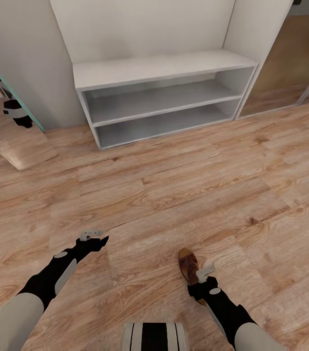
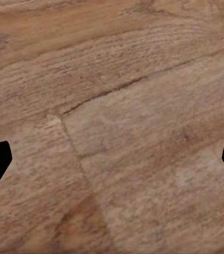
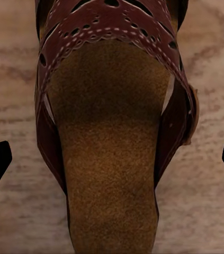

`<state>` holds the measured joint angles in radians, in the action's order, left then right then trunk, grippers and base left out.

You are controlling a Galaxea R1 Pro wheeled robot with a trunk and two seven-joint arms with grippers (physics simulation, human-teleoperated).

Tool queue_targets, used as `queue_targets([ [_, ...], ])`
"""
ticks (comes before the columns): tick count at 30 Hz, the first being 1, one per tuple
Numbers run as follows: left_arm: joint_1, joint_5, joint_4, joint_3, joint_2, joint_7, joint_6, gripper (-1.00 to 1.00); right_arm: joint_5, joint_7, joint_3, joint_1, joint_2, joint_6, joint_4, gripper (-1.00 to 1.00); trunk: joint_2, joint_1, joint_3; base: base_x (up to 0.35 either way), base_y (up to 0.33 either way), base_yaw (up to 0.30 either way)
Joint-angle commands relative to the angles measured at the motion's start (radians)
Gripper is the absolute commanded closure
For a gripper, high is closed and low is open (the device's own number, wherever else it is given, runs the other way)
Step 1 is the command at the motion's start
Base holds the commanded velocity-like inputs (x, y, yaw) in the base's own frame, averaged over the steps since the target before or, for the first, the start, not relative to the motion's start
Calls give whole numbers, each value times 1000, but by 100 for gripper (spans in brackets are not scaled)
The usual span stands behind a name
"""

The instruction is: Pick up the two gym shoes and the two sandals from the corridor floor and place them onto the hallstand (shoe rack) in the corridor, making sure they are on the rack and not on the floor. Arrange them so the two gym shoes are next to each other and the two sandals are next to each other.

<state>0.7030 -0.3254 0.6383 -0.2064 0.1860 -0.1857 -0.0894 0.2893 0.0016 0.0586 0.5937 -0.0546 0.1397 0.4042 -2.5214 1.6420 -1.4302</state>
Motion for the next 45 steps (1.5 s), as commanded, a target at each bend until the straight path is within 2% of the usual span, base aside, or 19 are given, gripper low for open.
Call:
queue_targets([
  [1, 0, -11, 1, -4, 1, 0, -6, -100, 10, 0, 2, 0, 0, 8, 2, -100, 0, 0, -2, 0, 0, 0],
  [14, 0, -11, 1, -4, 1, 0, -6, -100, 10, 0, 1, 0, 1, 7, 2, -100, 0, 0, -13, 0, 0, 0],
  [18, 0, -11, 0, -4, 1, 0, -6, -100, 10, 0, 1, 0, 1, 6, 2, -100, -1, 2, -28, 0, 0, 0],
  [45, 0, -11, 0, -4, 1, 0, -6, -100, 5, 0, -3, 0, 4, 6, 1, -100, -1, 2, -28, 0, 0, 0],
])
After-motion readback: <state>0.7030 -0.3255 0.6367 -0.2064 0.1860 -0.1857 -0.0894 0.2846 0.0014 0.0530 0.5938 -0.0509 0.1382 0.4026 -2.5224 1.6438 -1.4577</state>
